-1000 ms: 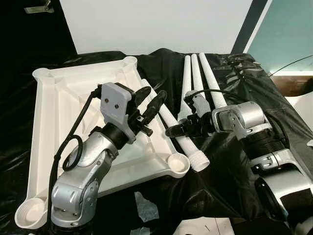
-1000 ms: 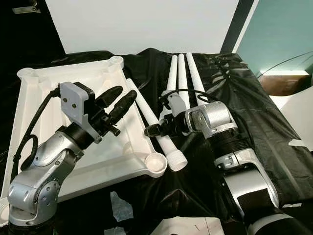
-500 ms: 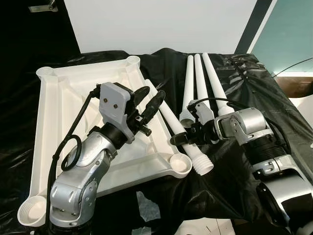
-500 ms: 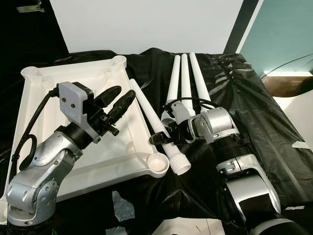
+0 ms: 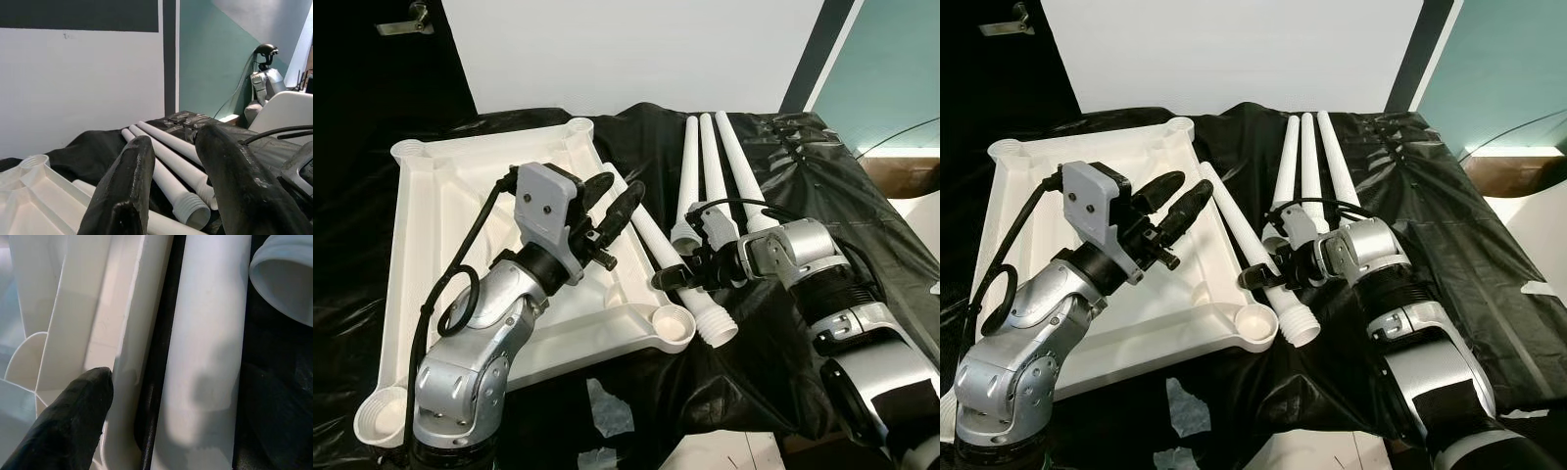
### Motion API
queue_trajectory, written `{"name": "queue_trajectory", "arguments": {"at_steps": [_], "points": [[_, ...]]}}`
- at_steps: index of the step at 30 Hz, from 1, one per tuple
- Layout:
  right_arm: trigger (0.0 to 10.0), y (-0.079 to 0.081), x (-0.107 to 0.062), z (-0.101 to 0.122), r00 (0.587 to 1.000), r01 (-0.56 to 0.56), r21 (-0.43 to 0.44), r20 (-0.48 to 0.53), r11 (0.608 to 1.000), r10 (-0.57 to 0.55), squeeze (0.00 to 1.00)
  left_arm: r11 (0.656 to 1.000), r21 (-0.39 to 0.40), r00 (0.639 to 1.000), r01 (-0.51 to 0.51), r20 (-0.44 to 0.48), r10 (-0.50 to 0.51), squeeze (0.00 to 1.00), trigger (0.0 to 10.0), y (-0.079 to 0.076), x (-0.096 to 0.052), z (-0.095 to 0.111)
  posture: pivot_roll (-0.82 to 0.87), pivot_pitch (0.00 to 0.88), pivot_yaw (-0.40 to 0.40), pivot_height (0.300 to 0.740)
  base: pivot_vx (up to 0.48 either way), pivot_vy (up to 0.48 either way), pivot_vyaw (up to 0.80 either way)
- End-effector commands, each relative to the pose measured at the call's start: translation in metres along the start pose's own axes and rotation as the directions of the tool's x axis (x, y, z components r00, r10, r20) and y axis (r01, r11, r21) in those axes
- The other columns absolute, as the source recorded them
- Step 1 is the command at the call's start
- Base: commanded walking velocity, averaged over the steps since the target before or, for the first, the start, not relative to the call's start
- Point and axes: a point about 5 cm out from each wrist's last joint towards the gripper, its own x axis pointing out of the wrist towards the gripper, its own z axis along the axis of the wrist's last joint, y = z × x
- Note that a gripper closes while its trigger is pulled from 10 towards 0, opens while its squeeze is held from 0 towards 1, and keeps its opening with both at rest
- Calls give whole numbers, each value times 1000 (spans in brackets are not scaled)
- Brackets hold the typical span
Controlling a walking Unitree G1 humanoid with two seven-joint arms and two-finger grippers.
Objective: Building children table
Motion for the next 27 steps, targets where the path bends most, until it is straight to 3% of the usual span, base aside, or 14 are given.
{"name": "queue_trajectory", "arguments": {"at_steps": [1,3,4,6,7,10,11,12,13,22,23,25,26,27], "points": [[5843,-14,10,-31,987,95,41,-136,995,-89,0,1000,8,1000,-18,9,18,0,10000,-1,0,2,167,37,-68,740,0,0,0],[5843,-14,10,-31,987,95,41,-136,995,-89,0,1000,8,1000,-18,9,18,0,10000,-1,0,2,167,37,-68,740,0,0,0],[4078,-14,10,-31,987,103,33,-130,994,-98,0,1000,7,1000,-20,9,20,0,10000,-1,-1,2,168,40,-68,740,0,0,0],[4078,-14,10,-31,987,103,33,-130,994,-98,0,1000,7,1000,-20,9,20,0,10000,-1,-1,2,168,40,-68,740,0,0,0],[0,-14,10,-31,988,97,34,-126,995,-92,0,1000,6,1000,-23,8,22,0,10000,-1,-1,2,168,41,-67,740,0,0,0],[0,-15,10,-30,989,102,26,-113,994,-98,0,1000,5,1000,-24,8,24,0,10000,-1,-1,2,167,41,-67,740,0,0,0],[4118,-15,9,-26,991,104,14,-91,994,-103,0,1000,6,1000,-24,8,24,0,10000,-1,-1,2,164,41,-66,740,0,0,0],[4118,-15,9,-26,991,104,14,-91,994,-103,0,1000,6,1000,-24,8,24,0,10000,-1,-1,2,164,41,-66,740,0,0,0],[10000,-16,8,-21,992,105,0,-68,994,-105,0,1000,5,1000,-24,8,24,0,10000,-1,-1,2,162,40,-65,740,0,0,0],[9412,-17,5,-5,994,111,-1,22,994,-111,0,1000,3,1000,-19,8,19,0,10000,-1,0,1,160,40,-63,740,0,0,0],[3490,-17,6,-4,994,110,-3,26,994,-110,0,1000,3,1000,-18,8,18,0,10000,-1,0,1,160,40,-63,740,0,0,0],[3490,-16,6,-4,994,109,-5,28,994,-109,0,1000,3,1000,-18,8,18,0,10000,-1,0,1,160,40,-63,740,0,0,0],[10000,-16,6,-4,994,110,-2,26,994,-110,0,1000,4,1000,-18,8,18,0,10000,-1,0,2,160,40,-63,740,0,0,0],[10000,-16,6,-4,994,110,-2,26,994,-110,0,1000,4,1000,-18,8,18,0,10000,-1,0,2,160,40,-63,740,0,0,0]]}}
